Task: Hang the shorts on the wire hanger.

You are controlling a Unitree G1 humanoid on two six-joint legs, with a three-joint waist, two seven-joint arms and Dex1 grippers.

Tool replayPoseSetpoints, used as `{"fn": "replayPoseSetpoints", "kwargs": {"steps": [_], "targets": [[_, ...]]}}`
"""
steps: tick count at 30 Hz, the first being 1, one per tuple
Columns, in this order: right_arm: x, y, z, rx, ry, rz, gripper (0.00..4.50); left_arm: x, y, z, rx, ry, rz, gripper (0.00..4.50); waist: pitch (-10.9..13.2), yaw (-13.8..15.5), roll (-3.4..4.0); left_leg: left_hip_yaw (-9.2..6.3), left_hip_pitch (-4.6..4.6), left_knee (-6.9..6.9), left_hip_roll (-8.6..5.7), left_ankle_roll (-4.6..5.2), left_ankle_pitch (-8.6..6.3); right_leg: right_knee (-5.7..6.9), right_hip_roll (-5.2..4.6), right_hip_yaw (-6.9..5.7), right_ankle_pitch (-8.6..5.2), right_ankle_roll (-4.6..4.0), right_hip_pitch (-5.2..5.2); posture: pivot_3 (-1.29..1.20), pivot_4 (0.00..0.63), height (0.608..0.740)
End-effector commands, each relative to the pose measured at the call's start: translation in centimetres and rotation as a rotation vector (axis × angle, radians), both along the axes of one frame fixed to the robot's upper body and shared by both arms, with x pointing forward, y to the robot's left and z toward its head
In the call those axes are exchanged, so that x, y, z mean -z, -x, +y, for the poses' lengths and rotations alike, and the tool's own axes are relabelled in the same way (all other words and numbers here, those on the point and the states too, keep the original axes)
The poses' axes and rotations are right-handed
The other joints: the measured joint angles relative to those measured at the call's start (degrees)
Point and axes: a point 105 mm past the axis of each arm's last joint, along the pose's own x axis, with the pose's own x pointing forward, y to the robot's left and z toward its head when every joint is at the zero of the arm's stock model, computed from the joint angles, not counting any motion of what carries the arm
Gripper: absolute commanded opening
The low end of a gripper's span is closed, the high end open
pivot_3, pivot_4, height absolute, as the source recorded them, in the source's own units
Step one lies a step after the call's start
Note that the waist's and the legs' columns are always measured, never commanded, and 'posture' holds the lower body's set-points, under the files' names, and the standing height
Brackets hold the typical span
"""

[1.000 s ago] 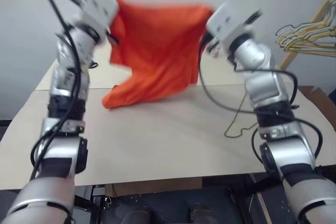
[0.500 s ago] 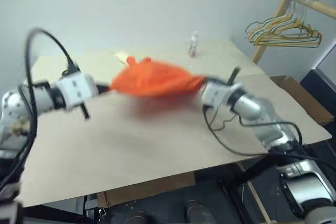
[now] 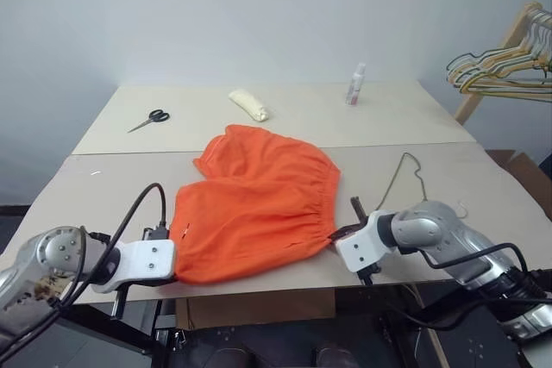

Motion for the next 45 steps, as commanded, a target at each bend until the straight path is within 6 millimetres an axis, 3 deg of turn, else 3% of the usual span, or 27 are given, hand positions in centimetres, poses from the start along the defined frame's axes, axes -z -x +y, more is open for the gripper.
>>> {"fn": "replayPoseSetpoints", "kwargs": {"steps": [1,2,5,10,13,15,16,20,25,30,34,39,45], "targets": [[-1.6,0.0,0.1,-0.022,-0.017,-0.044,0.00,-0.6,-0.4,-0.5,0.006,0.018,-0.023,0.04,0.0,0.0,0.00,0.00,0.01,0.00,0.00,0.00,0.00,0.01,0.01,0.00,0.00,0.00,0.01,0.07,0.000,0.740],[-1.7,0.2,0.2,-0.034,-0.022,-0.046,0.00,-0.6,-0.3,-0.6,0.014,0.024,-0.020,0.21,0.0,0.0,0.00,0.00,0.01,0.00,0.00,0.00,0.00,0.01,0.02,0.00,0.00,-0.01,0.01,0.07,0.000,0.740],[-1.9,1.1,0.1,-0.063,-0.006,-0.018,0.81,-1.1,-0.3,-0.8,0.032,0.046,-0.020,0.85,0.0,-0.1,0.00,0.01,0.00,0.00,0.00,0.00,0.00,-0.01,0.02,0.00,0.00,-0.01,0.01,0.07,0.000,0.740],[-2.4,0.8,-1.4,-0.015,0.039,-0.020,2.61,-3.0,-0.5,0.0,0.034,0.072,-0.016,2.55,0.0,-0.3,-0.01,0.01,-0.01,0.00,0.00,0.00,0.00,-0.03,0.01,0.00,0.00,-0.01,0.00,0.07,0.000,0.740],[-4.0,0.8,-2.3,0.058,-0.024,0.029,3.67,-4.9,-0.7,-0.3,0.039,0.150,-0.040,3.55,0.0,-0.2,0.00,-0.02,-0.02,0.00,0.02,0.00,0.00,-0.05,0.00,-0.04,-0.01,-0.02,0.01,0.07,0.000,0.740],[-6.0,-0.9,-3.0,0.240,-0.167,0.024,4.41,-6.2,-1.2,-0.7,0.040,0.224,-0.085,4.26,0.0,-0.2,0.00,-0.02,-0.01,0.01,0.03,0.00,0.00,-0.05,-0.01,-0.04,-0.01,-0.02,0.03,0.07,0.000,0.740],[-6.9,-2.5,-3.5,0.365,-0.244,-0.007,4.50,-6.9,-1.5,-1.2,0.039,0.277,-0.115,4.49,0.0,-0.2,-0.01,-0.02,0.00,0.01,0.05,0.00,0.00,-0.04,-0.01,-0.04,-0.01,-0.02,0.05,0.07,0.000,0.740],[-8.4,-6.8,-6.1,0.816,-0.508,-0.043,4.50,-8.1,-3.2,-3.0,0.022,0.417,-0.238,4.49,0.0,-0.4,-0.01,-0.04,0.04,0.00,0.05,-0.02,0.00,0.01,0.04,-0.02,0.04,-0.07,0.08,0.07,0.000,0.740],[-6.3,-8.9,-8.2,1.274,-0.722,0.006,4.50,-7.7,-4.0,-5.1,0.042,0.501,-0.271,4.49,0.0,-0.2,-0.02,-0.13,-0.24,-0.03,-0.03,-0.19,0.03,0.01,0.04,-0.01,0.10,-0.15,-0.24,0.05,0.000,0.740],[-2.2,-7.4,-7.4,1.299,-0.583,0.004,4.50,-6.9,-4.2,-6.1,0.075,0.496,-0.249,4.49,0.0,-0.2,0.01,-0.17,-1.06,0.01,-0.17,-0.31,0.10,0.05,-0.06,-0.02,0.14,-0.14,-1.06,0.04,0.000,0.740],[-0.6,-6.6,-7.7,1.289,-0.484,-0.014,4.50,-6.6,-4.7,-6.0,0.094,0.476,-0.248,4.49,0.0,-0.9,0.05,-0.09,-1.19,0.01,-0.19,-0.31,0.11,0.06,-0.07,0.03,0.15,-0.12,-1.23,0.02,0.000,0.740],[-0.1,-5.1,-10.0,1.332,-0.384,-0.012,4.50,-6.7,-5.0,-5.9,0.108,0.468,-0.253,4.49,0.0,-1.3,0.06,-0.09,-0.96,0.00,-0.15,-0.27,0.08,-0.02,0.00,0.00,0.16,-0.11,-0.94,0.02,0.000,0.740],[0.0,-2.5,-14.2,1.448,-0.328,0.002,4.50,-5.9,-5.3,-5.7,0.097,0.458,-0.255,4.49,-0.1,-0.8,0.05,-0.12,-0.90,0.04,-0.14,-0.24,0.07,-0.09,0.01,-0.03,0.17,-0.07,-0.76,0.01,0.000,0.740]]}}
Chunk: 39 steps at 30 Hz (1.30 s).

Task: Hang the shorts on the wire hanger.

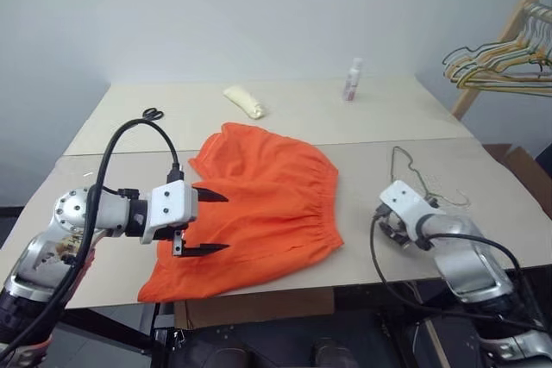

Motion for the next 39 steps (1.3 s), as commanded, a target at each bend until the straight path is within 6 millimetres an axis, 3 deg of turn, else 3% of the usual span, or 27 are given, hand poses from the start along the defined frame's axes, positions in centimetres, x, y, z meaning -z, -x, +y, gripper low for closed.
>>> {"fn": "replayPoseSetpoints", "kwargs": {"steps": [1,3,7,10,19,30,38,39], "targets": [[-1.2,1.0,-2.6,0.071,0.004,-0.004,4.50,0.0,-0.2,-0.1,0.007,-0.007,-0.028,4.49,0.0,0.2,-0.01,0.00,0.02,0.01,0.00,0.01,-0.01,-0.01,0.00,0.00,0.01,0.01,0.04,0.01,0.000,0.740],[-2.3,0.9,-2.7,0.093,-0.071,-0.031,4.50,0.1,-0.1,-0.2,0.009,-0.008,-0.026,4.49,0.0,0.2,-0.01,0.01,0.03,0.02,0.01,0.02,-0.01,-0.02,0.00,-0.01,0.01,0.03,0.07,0.00,0.000,0.740],[-5.8,-1.1,-1.1,0.144,-0.370,-0.171,4.50,0.1,-0.2,-0.5,0.020,0.001,-0.028,4.49,0.0,-1.0,0.02,0.06,0.06,0.02,0.09,0.02,-0.01,0.00,0.12,0.08,0.04,0.02,0.06,0.00,0.000,0.740],[-6.1,-2.5,-1.1,0.189,-0.466,-0.229,4.50,0.0,-0.2,-0.7,0.029,0.004,-0.032,4.49,0.0,-1.3,0.02,0.05,0.08,0.00,0.13,0.02,-0.01,0.01,0.20,0.09,0.05,0.00,0.05,0.00,0.000,0.740],[-3.3,-5.4,-1.9,0.271,-0.499,-0.199,4.50,-3.2,0.6,-3.0,0.116,0.205,-0.051,4.49,0.0,-1.1,0.03,0.03,-0.02,0.00,0.05,0.01,0.00,-0.03,-0.03,0.08,0.08,0.02,-0.04,0.02,0.000,0.740],[1.0,-4.1,-1.3,0.300,-0.534,0.018,4.50,-2.7,1.5,-3.6,0.150,0.206,-0.032,4.49,0.0,-1.2,0.05,0.03,0.01,-0.01,0.06,0.01,0.00,0.00,0.02,0.10,0.08,0.02,-0.03,0.03,0.000,0.740],[2.0,-3.6,-1.0,0.364,-0.604,0.093,4.50,-2.5,1.3,-3.7,0.158,0.197,-0.034,4.49,-0.1,-1.1,0.04,0.01,0.04,0.00,0.06,0.01,0.00,-0.02,0.02,0.08,0.08,0.02,0.05,0.02,0.000,0.740],[2.1,-3.5,-1.0,0.370,-0.613,0.105,4.33,-2.4,1.3,-3.8,0.159,0.196,-0.034,4.50,-0.1,-1.1,0.03,0.01,0.04,0.00,0.06,0.01,0.00,-0.02,0.02,0.08,0.08,0.02,0.05,0.02,0.000,0.740]]}}
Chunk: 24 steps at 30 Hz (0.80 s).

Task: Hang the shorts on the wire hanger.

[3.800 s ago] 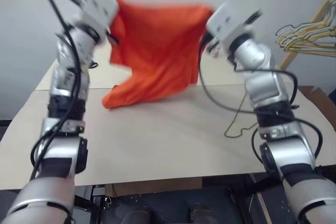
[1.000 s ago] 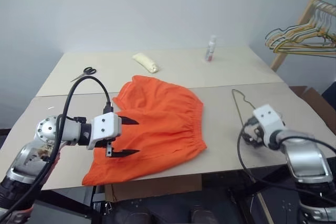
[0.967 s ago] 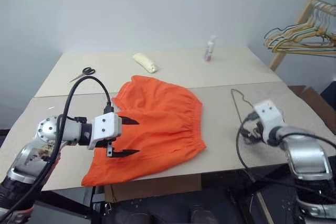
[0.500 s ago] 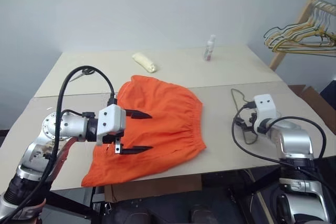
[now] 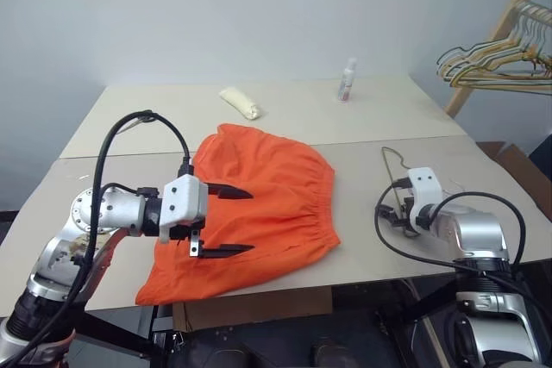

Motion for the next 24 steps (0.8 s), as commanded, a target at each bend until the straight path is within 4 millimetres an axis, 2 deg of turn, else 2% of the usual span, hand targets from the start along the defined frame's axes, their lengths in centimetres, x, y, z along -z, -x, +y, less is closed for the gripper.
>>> {"fn": "replayPoseSetpoints", "kwargs": {"steps": [1,3,13,16,19,21,24], "targets": [[0.9,0.5,0.1,0.023,-0.049,0.062,4.14,-0.6,0.0,-0.3,0.016,-0.007,-0.047,4.50,0.0,0.0,-0.02,0.00,0.00,0.00,0.00,0.00,0.00,0.00,0.00,0.00,0.00,0.00,0.00,0.02,0.000,0.740],[1.3,0.6,0.0,0.025,-0.010,0.070,3.61,-0.6,-0.1,-0.3,0.016,-0.006,-0.051,4.50,0.0,0.0,-0.03,0.00,0.00,-0.01,0.01,0.00,0.00,0.00,0.01,0.00,0.00,0.00,0.00,0.02,0.000,0.740],[2.2,0.5,-0.2,0.049,0.049,0.084,0.03,-0.7,-0.8,-0.4,-0.023,0.003,-0.067,4.50,-0.4,-0.2,-0.36,0.01,0.04,-0.01,0.04,0.00,0.00,0.00,0.04,0.01,0.00,0.00,0.01,0.02,0.000,0.740],[2.2,0.6,-0.3,0.034,0.100,0.073,0.03,-0.9,-1.5,-0.6,-0.061,0.026,-0.088,4.50,-0.6,-0.2,-0.43,0.00,0.05,-0.01,0.04,0.00,0.00,-0.01,0.05,0.00,0.00,0.00,0.03,0.01,0.000,0.740],[1.0,-0.1,0.0,0.040,0.121,-0.011,0.03,-1.7,-2.3,-1.2,-0.104,0.110,-0.088,4.50,-0.8,-0.2,-0.53,-0.01,0.06,-0.01,0.04,0.00,0.00,-0.02,0.04,0.00,0.00,0.00,0.05,0.01,0.000,0.740],[-0.9,-0.7,0.3,0.019,0.172,-0.118,0.03,-2.6,-2.9,-1.8,-0.141,0.233,-0.035,4.50,-0.8,-0.1,-0.51,-0.02,0.06,0.00,0.04,0.00,0.00,-0.02,0.04,0.00,0.00,0.00,0.06,0.01,0.000,0.740],[-5.5,-1.4,2.2,-0.035,0.165,-0.334,0.03,-3.3,-4.0,-2.4,-0.215,0.445,0.110,4.50,-0.8,-0.4,-0.38,-0.03,-0.02,0.00,0.02,0.00,0.00,0.01,-0.01,0.03,0.01,0.02,-0.06,0.00,0.000,0.740]]}}
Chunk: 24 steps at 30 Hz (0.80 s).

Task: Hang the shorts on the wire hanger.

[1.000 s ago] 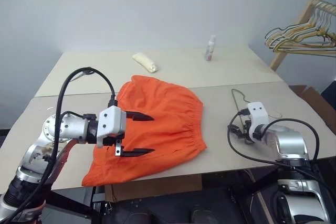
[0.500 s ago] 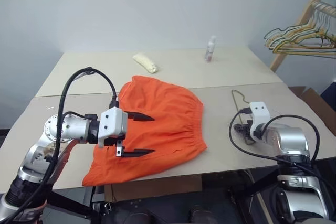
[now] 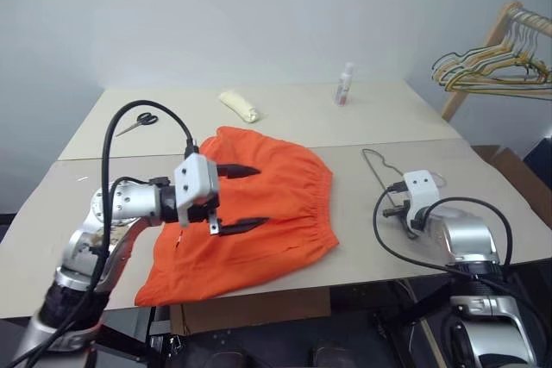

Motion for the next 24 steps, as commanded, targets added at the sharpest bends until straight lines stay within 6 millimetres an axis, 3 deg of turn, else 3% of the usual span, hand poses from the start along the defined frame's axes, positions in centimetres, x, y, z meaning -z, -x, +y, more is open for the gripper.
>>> {"fn": "replayPoseSetpoints", "kwargs": {"steps": [1,7,10,14,17,23,24], "targets": [[-7.6,-1.4,2.5,-0.088,0.000,-0.330,0.03,-1.8,-1.5,0.0,-0.080,0.262,0.145,4.50,0.0,-0.3,0.17,0.02,-0.03,0.00,0.00,-0.01,0.00,0.03,0.01,0.04,0.00,0.00,-0.07,0.00,0.000,0.740],[-14.4,0.2,7.4,-0.318,-0.103,-0.618,0.03,-2.8,-3.8,-1.4,-0.160,0.487,0.323,4.50,0.0,0.1,0.33,-0.06,-0.03,0.00,-0.03,-0.01,0.01,0.02,0.01,0.01,0.00,0.01,-0.06,0.00,0.000,0.740],[-16.6,1.7,10.4,-0.479,-0.070,-0.747,0.03,-3.5,-5.8,-2.3,-0.240,0.567,0.372,4.50,0.0,0.4,0.32,-0.09,-0.03,0.02,-0.08,-0.02,0.01,-0.05,0.00,-0.03,0.03,0.05,0.03,0.00,0.000,0.740],[-17.0,3.3,13.1,-0.644,0.022,-0.854,0.03,-6.2,-7.1,-2.1,-0.253,0.802,0.436,4.50,0.0,0.3,0.31,-0.09,-0.04,0.01,-0.13,-0.03,0.01,-0.14,-0.03,-0.03,0.03,0.06,0.01,-0.01,0.000,0.740],[-16.7,4.7,14.7,-0.747,-0.010,-0.888,0.03,-7.7,-7.1,-1.5,-0.229,0.902,0.468,4.50,0.0,0.1,0.31,-0.07,-0.06,0.01,-0.12,-0.05,0.02,-0.15,-0.05,-0.01,0.03,0.06,-0.02,-0.01,0.000,0.740],[-15.5,5.0,15.7,-0.767,-0.010,-0.877,0.03,-7.6,-7.3,-1.2,-0.284,0.886,0.458,4.50,0.0,0.2,0.31,-0.08,0.00,0.01,-0.15,-0.10,0.04,-0.11,-0.01,-0.01,0.05,0.03,0.04,-0.01,0.000,0.740],[-15.3,5.0,15.8,-0.768,-0.005,-0.875,0.01,-7.3,-7.5,-1.2,-0.307,0.890,0.460,4.32,0.0,0.2,0.31,-0.09,0.00,0.01,-0.17,-0.10,0.04,-0.13,-0.02,-0.01,0.05,0.03,0.04,-0.01,0.000,0.740]]}}
